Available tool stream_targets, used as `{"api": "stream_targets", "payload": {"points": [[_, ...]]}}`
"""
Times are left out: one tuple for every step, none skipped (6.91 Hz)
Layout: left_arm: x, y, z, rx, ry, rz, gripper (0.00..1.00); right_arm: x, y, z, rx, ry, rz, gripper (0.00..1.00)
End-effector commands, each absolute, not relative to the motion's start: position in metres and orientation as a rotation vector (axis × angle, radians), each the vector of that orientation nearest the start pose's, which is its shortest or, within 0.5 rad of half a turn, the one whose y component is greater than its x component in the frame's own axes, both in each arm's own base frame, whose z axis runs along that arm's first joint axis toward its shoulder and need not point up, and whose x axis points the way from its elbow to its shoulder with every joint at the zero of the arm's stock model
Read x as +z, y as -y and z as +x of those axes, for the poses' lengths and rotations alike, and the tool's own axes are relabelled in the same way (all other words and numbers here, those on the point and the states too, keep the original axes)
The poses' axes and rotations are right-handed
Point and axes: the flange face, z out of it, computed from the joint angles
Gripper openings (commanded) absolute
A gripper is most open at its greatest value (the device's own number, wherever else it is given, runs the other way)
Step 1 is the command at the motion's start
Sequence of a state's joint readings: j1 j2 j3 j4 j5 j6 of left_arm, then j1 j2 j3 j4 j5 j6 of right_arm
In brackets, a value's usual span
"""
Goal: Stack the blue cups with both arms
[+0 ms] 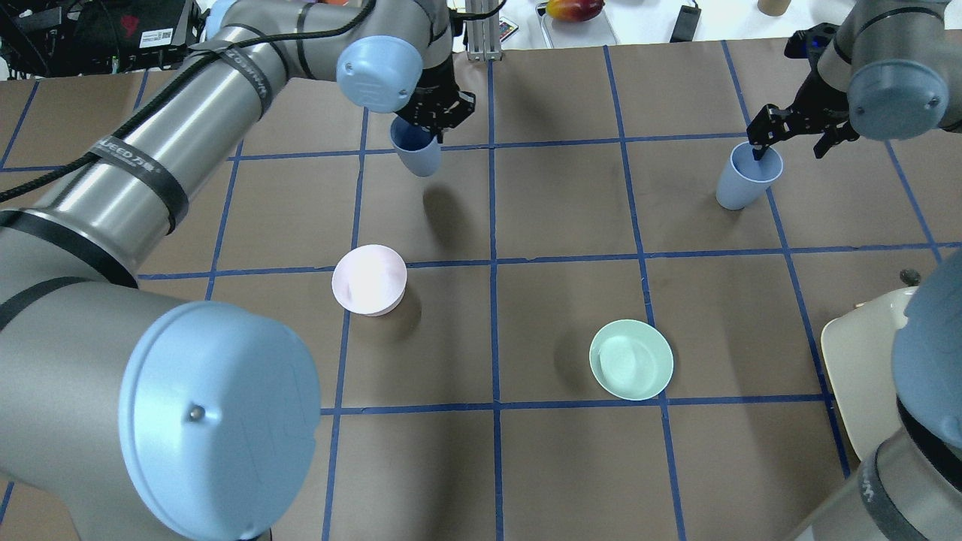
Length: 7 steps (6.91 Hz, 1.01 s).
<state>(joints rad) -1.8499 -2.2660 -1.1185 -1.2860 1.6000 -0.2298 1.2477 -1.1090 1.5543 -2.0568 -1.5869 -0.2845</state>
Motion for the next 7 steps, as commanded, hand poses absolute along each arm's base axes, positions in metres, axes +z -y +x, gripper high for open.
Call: {"api": "stream_targets", "payload": {"points": [[0.284, 0.659, -0.407, -0.061, -3.168, -0.05, 0.0, 0.253, 0.656, -0.082, 0.01, -3.157, 0.063, 1.0], [0.28, 0.656, -0.412, -0.047, -3.181, -0.058, 0.0, 0.245, 0.656, -0.085, 0.03, -3.151, 0.077, 1.0], [0.281, 0.656, -0.413, -0.044, -3.194, -0.055, 0.0, 0.243, 0.657, -0.085, 0.025, -3.15, 0.082, 0.84], [0.28, 0.656, -0.41, -0.049, -3.184, -0.033, 0.99, 0.244, 0.657, -0.086, 0.017, -3.153, 0.075, 0.48], [0.287, 0.661, -0.406, -0.099, -3.19, -0.043, 1.0, 0.241, 0.658, -0.086, 0.023, -3.152, 0.077, 0.23], [0.302, 0.668, -0.392, -0.134, -3.193, -0.074, 1.0, 0.237, 0.658, -0.086, 0.033, -3.15, 0.075, 0.0], [0.327, 0.681, -0.361, -0.17, -3.201, -0.144, 1.0, 0.241, 0.66, -0.087, 0.022, -3.154, 0.072, 0.0]]}}
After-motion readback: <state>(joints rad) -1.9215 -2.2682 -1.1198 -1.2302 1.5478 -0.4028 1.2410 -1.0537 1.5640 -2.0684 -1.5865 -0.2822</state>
